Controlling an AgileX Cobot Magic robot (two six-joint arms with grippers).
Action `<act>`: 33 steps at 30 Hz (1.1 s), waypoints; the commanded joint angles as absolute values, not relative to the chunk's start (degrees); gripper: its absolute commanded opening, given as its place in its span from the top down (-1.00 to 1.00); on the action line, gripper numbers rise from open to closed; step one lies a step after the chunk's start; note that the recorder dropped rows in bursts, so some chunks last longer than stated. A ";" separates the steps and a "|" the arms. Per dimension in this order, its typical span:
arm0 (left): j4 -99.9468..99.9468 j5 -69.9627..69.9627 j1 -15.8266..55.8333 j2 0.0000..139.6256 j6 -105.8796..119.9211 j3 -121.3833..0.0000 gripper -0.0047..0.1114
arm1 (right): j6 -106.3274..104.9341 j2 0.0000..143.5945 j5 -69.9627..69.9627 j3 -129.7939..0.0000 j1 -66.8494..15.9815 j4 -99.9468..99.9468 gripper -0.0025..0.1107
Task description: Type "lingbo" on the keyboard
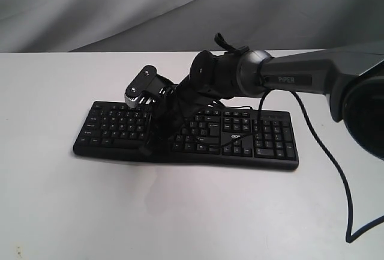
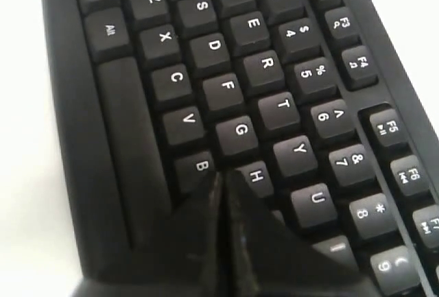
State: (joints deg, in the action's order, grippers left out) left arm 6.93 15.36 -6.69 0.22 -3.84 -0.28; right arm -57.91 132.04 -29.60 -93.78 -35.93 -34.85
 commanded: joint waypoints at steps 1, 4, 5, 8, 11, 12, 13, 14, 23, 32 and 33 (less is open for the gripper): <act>6.71 15.02 -6.76 0.00 -3.96 0.00 0.91 | -58.50 132.19 -29.12 -94.15 -36.26 -35.09 0.96; 6.71 15.02 -6.76 0.00 -3.96 0.00 0.91 | -58.50 132.19 -28.97 -94.15 -36.26 -35.09 0.96; 6.71 15.02 -6.76 0.00 -3.96 0.00 0.91 | -58.50 132.04 -29.06 -94.61 -36.26 -35.09 0.96; 6.71 15.02 -6.76 0.00 -3.96 0.00 0.91 | -58.12 132.18 -30.72 -97.89 -36.26 -35.09 0.96; 6.71 15.02 -6.76 0.00 -3.96 0.00 0.91 | -57.62 132.91 -31.61 -102.04 -36.62 -35.09 0.96; 6.71 15.02 -6.76 0.00 -3.96 0.00 0.91 | -57.05 133.44 -32.28 -103.42 -36.85 -34.85 0.96; 6.71 15.02 -6.76 0.00 -3.96 0.00 0.91 | -56.54 133.99 -33.10 -104.78 -36.98 -34.40 0.96; 6.71 15.02 -6.76 0.00 -3.96 0.00 0.91 | -55.65 134.83 -33.75 -105.86 -37.22 -33.67 0.96; 6.71 15.02 -6.76 0.00 -3.96 0.00 0.91 | -50.94 138.93 -38.02 -110.42 -37.12 -29.26 0.96; 6.71 15.02 -6.76 0.00 -3.96 0.00 0.91 | -50.04 138.32 -39.31 -110.42 -37.12 -26.92 0.96; 6.71 15.02 -6.76 0.00 -3.96 0.00 0.91 | -50.04 138.32 -39.31 -110.42 -37.12 -26.70 0.96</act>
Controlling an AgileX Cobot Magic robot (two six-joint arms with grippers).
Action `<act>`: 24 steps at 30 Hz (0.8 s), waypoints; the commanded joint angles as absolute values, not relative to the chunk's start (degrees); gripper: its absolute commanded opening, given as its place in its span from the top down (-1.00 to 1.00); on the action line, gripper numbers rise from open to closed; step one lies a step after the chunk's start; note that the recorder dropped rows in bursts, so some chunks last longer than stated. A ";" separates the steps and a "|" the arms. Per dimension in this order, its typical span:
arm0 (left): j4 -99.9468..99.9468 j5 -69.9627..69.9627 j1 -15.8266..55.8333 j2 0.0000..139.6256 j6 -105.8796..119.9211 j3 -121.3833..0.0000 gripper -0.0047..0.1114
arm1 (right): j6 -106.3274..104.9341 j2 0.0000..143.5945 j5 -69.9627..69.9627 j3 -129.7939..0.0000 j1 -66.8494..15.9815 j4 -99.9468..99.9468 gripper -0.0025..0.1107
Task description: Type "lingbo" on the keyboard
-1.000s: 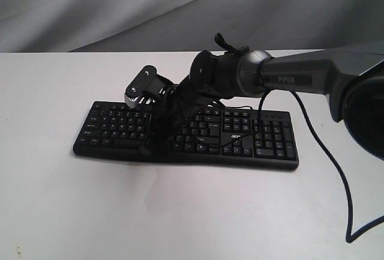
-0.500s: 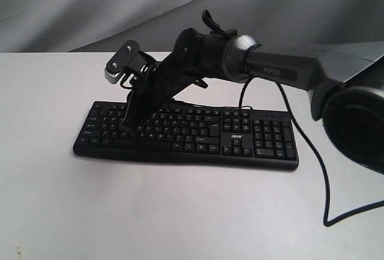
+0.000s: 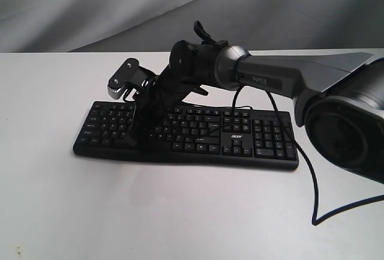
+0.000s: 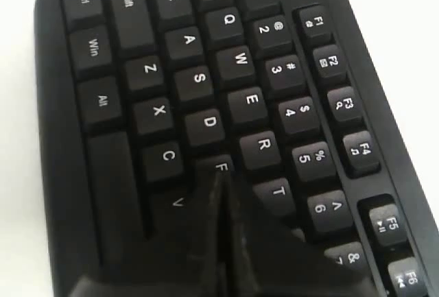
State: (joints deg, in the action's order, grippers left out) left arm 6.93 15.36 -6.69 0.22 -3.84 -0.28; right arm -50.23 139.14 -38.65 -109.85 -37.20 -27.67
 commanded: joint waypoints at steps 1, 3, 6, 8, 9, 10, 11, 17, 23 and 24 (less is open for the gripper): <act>6.71 15.02 -6.76 0.00 -3.96 0.00 0.91 | -49.90 138.32 -39.31 -110.42 -37.12 -26.43 0.96; 6.71 15.02 -6.76 0.00 -3.96 0.00 0.91 | -49.46 138.32 -39.31 -110.42 -37.12 -26.14 0.96; 6.71 15.02 -6.76 0.00 -3.96 0.00 0.91 | -49.22 138.32 -39.31 -110.42 -37.12 -26.14 0.96; 6.71 15.02 -6.76 0.00 -3.96 0.00 0.91 | -49.22 138.43 -39.31 -110.42 -37.12 -26.14 0.96; 6.71 15.02 -6.76 0.00 -3.96 0.00 0.91 | -49.22 138.43 -39.31 -110.42 -37.12 -26.14 0.96; 6.71 15.02 -6.76 0.00 -3.96 0.00 0.91 | -49.22 138.55 -39.31 -110.32 -37.12 -26.14 0.96; 6.71 15.02 -6.76 0.00 -3.96 0.00 0.91 | -49.22 138.55 -39.31 -110.32 -37.12 -26.14 0.96; 6.71 15.02 -6.76 0.00 -3.96 0.00 0.91 | -48.99 139.21 -39.31 -110.32 -37.12 -26.27 0.96; 6.71 15.02 -6.76 0.00 -3.96 0.00 0.91 | -48.96 137.42 -39.70 -110.44 -37.12 -26.08 0.96; 6.71 15.02 -6.76 0.00 -3.96 0.00 0.91 | -48.96 136.51 -40.53 -110.44 -37.12 -25.35 0.96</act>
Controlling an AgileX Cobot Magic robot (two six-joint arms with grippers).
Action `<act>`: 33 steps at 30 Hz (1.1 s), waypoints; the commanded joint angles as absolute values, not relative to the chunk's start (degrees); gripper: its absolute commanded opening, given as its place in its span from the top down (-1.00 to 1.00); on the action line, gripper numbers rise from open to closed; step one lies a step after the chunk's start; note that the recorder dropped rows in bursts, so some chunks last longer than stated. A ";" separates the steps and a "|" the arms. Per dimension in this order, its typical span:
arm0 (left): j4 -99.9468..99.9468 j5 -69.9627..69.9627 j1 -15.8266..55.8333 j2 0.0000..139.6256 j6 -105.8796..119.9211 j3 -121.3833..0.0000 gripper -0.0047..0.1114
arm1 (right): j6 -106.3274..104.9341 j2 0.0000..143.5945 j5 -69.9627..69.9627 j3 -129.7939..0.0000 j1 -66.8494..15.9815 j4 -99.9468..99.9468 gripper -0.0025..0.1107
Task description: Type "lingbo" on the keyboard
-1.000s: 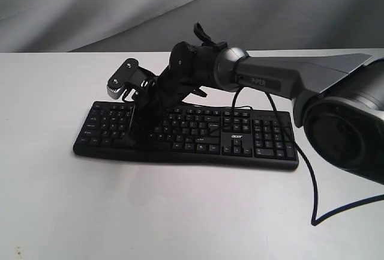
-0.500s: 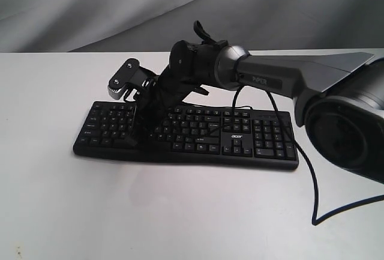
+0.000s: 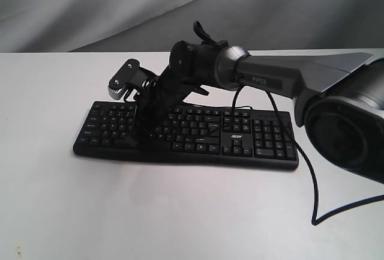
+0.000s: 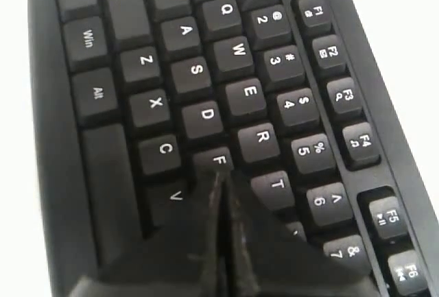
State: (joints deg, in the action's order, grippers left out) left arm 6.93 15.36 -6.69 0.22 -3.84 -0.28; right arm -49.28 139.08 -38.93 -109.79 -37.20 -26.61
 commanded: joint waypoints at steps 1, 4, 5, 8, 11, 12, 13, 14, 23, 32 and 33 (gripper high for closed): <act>6.71 15.02 -6.76 0.00 -3.96 0.00 0.91 | -48.96 136.13 -41.05 -110.44 -37.12 -25.11 0.96; 6.71 15.02 -6.76 0.00 -3.96 0.00 0.91 | -48.16 135.73 -43.26 -110.44 -37.22 -24.60 0.96; 6.71 15.02 -6.76 0.00 -3.96 0.00 0.91 | -48.16 135.96 -44.43 -110.44 -37.22 -24.60 0.96; 6.71 15.02 -6.76 0.00 -3.96 0.00 0.91 | -48.16 136.22 -45.32 -110.44 -37.22 -24.60 0.96; 6.71 15.02 -6.76 0.00 -3.96 0.00 0.91 | -48.38 136.22 -45.34 -110.44 -37.22 -24.60 0.96; 6.71 15.02 -6.76 0.00 -3.96 0.00 0.91 | -48.53 136.32 -45.34 -110.44 -37.22 -24.60 0.96; 6.71 15.02 -6.76 0.00 -3.96 0.00 0.91 | -48.80 136.31 -45.34 -110.44 -37.22 -24.60 0.96; 6.71 15.02 -6.76 0.00 -3.96 0.00 0.91 | -48.94 136.42 -45.34 -110.44 -37.22 -24.60 0.96; 6.71 15.02 -6.76 0.00 -3.96 0.00 0.91 | -49.03 137.68 -44.62 -109.79 -37.22 -24.95 0.96; 6.71 15.02 -6.76 0.00 -3.96 0.00 0.91 | -49.18 138.99 -44.41 -109.79 -37.22 -25.63 0.96; 6.71 15.02 -6.76 0.00 -3.96 0.00 0.91 | -49.18 139.28 -44.41 -109.79 -37.12 -25.72 0.96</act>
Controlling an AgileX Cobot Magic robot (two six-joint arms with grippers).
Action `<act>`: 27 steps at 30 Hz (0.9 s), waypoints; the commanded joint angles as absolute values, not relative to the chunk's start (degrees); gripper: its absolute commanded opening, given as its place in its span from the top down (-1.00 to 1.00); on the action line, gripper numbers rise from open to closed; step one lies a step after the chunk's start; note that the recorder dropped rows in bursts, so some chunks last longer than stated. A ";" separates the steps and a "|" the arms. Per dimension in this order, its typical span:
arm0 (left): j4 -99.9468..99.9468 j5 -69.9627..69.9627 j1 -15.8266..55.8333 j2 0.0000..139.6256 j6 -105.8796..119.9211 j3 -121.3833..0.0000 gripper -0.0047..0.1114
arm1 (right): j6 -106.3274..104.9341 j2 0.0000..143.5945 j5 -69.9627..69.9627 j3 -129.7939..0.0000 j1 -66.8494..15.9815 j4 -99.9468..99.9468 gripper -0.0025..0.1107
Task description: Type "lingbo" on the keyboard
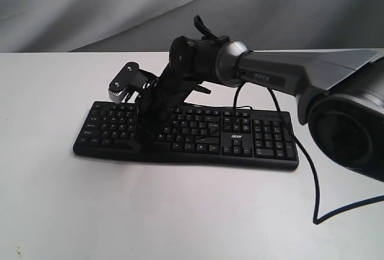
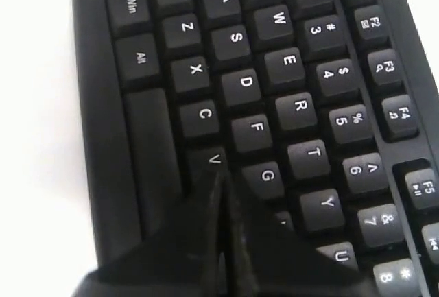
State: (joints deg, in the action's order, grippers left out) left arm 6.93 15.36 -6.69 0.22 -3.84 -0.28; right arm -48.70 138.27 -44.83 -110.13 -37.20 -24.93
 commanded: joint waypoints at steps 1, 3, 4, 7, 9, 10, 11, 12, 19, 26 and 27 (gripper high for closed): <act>6.71 15.02 -6.76 0.00 -3.96 0.00 0.91 | -49.18 139.39 -44.41 -109.79 -37.12 -25.72 0.96; 6.71 15.02 -6.76 0.00 -3.96 0.00 0.91 | -49.02 138.19 -44.41 -109.79 -37.12 -24.66 0.96; 6.71 15.02 -6.76 0.00 -3.96 0.00 0.91 | -48.61 137.41 -44.41 -109.79 -37.12 -23.53 0.96; 6.71 15.02 -6.76 0.00 -3.96 0.00 0.91 | -45.74 134.55 -44.52 -109.79 -36.97 -19.48 0.96; 6.71 15.02 -6.76 0.00 -3.96 0.00 0.91 | -45.13 133.13 -45.51 -109.79 -36.43 -18.47 0.96; 6.71 15.02 -6.76 0.00 -3.96 0.00 0.91 | -45.03 132.35 -46.39 -109.79 -35.92 -18.19 0.96; 6.71 15.02 -6.76 0.00 -3.96 0.00 0.91 | -45.02 132.18 -47.49 -109.79 -35.53 -17.74 0.96; 6.71 15.02 -6.76 0.00 -3.96 0.00 0.91 | -44.92 131.75 -48.37 -109.79 -35.05 -17.68 0.96; 6.71 15.02 -6.76 0.00 -3.96 0.00 0.91 | -44.72 131.61 -49.33 -107.08 -32.55 -18.01 0.96; 6.71 15.02 -6.76 0.00 -3.96 0.00 0.91 | -48.82 131.51 -45.55 -102.32 -30.79 -23.34 0.96; 6.71 15.02 -6.76 0.00 -3.96 0.00 0.91 | -49.05 131.51 -45.13 -102.35 -30.79 -23.61 0.96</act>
State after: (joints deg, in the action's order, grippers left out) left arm 6.93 15.36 -6.69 0.22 -3.84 -0.28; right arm -47.38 131.96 -47.06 -103.01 -31.26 -21.26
